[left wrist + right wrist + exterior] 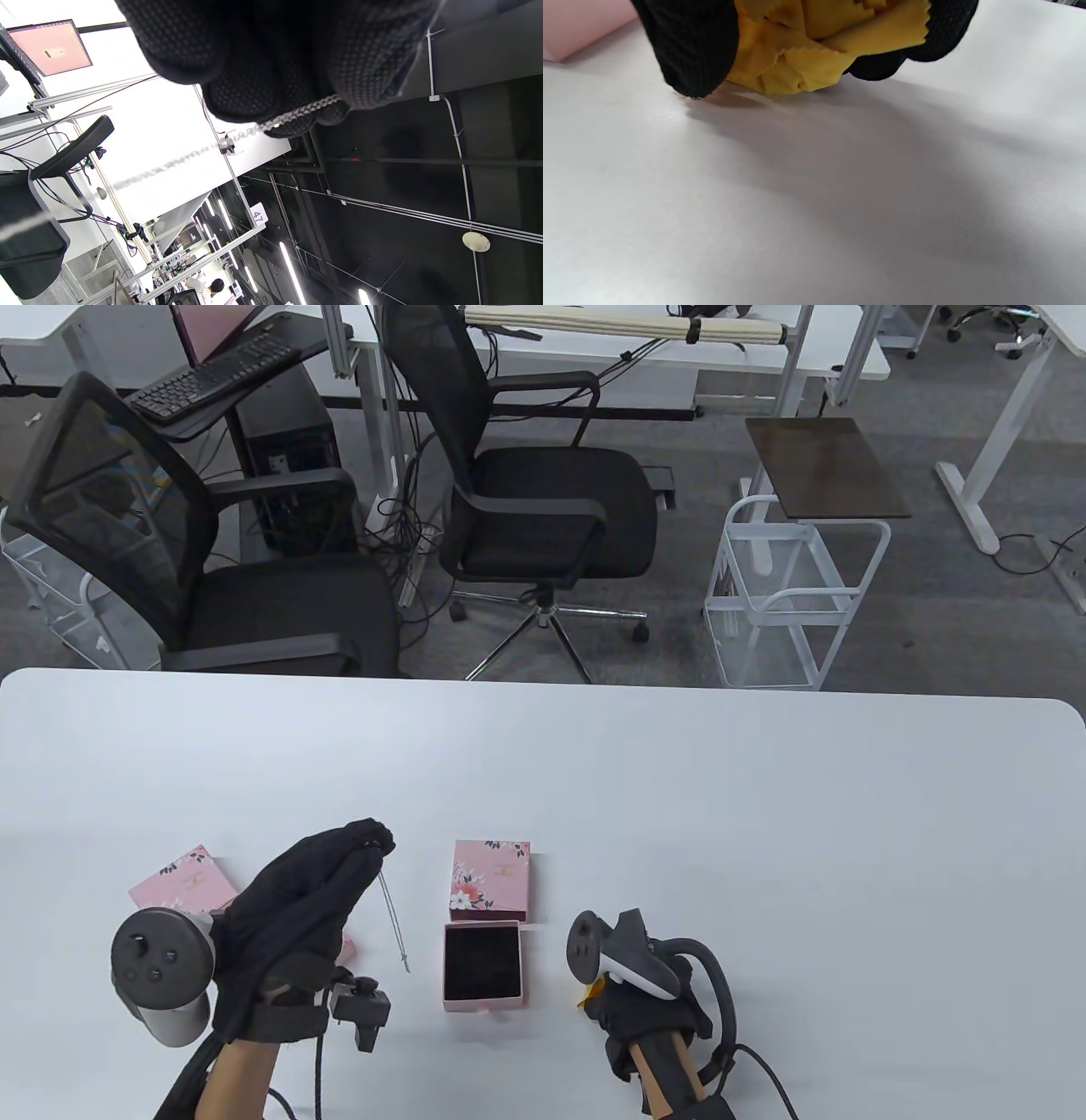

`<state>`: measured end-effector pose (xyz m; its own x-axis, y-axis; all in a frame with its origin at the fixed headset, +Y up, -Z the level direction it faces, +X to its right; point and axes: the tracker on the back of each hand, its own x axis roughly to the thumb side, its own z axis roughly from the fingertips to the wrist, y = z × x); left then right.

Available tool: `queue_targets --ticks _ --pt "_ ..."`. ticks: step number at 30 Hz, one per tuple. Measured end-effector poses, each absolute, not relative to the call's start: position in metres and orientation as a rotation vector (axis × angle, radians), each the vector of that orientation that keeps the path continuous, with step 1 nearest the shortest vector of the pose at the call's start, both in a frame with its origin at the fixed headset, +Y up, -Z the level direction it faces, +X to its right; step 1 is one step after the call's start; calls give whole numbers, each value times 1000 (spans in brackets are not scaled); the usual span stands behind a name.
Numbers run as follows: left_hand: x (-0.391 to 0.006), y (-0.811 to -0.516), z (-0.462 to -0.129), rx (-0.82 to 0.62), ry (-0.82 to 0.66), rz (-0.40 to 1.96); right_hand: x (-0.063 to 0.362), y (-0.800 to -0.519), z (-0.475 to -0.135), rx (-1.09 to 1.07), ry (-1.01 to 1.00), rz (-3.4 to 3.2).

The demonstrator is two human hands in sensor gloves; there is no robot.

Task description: Dust necklace

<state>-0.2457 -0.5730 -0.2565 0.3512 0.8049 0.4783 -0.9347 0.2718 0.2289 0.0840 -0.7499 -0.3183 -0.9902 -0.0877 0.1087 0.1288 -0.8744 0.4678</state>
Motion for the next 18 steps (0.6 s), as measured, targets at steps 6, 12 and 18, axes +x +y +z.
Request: queue_targets --ticks 6,12,18 --pt "-246 -573 -256 519 -295 1196 97 -731 -311 -83 -705 -3030" --pt "-246 -573 -255 519 -299 1197 102 -712 -305 -134 -630 -3129" --pt "-246 -574 -256 512 -300 1196 100 -691 -296 -234 -447 -3248"
